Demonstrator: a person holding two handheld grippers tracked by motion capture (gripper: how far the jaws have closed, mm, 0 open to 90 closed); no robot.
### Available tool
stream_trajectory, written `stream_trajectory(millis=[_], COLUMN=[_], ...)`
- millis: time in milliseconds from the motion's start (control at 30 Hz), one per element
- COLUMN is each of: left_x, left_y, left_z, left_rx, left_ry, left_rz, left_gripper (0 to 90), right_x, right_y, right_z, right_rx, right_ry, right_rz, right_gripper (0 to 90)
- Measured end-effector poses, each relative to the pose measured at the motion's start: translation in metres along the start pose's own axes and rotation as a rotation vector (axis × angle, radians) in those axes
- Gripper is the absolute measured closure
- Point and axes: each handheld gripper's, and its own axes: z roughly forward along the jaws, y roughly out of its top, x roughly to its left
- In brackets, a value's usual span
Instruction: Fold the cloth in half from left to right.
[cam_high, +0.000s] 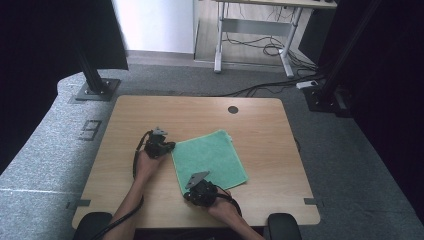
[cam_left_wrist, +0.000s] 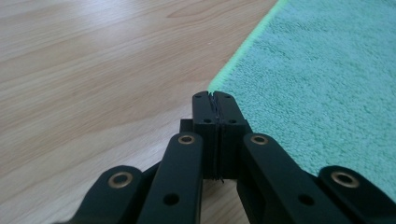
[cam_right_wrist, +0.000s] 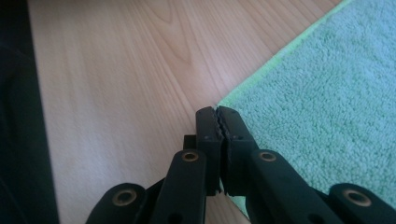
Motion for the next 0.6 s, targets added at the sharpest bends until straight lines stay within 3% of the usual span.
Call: stream_trajectory(millis=[133,333,600], left_x=[0.005,0.002,-0.012], left_y=[0.001,0.018,0.047], left_z=[-0.01,-0.02,-0.016], left_rx=[0.001,-0.032,-0.042], left_ry=[-0.004,-0.017,-0.025], left_rz=[-0.023,-0.041,0.0], left_gripper=[88.6,88.5,88.4], right_x=[0.004,0.002,-0.01], right_y=[0.006,0.014,0.003], right_z=[-0.001,-0.019,-0.043], right_rx=[-0.016,-0.065,-0.098], right_ry=[0.012,-0.012,-0.07], right_rz=[-0.019,-0.024,0.015], right_gripper=[86.5,86.5,86.5])
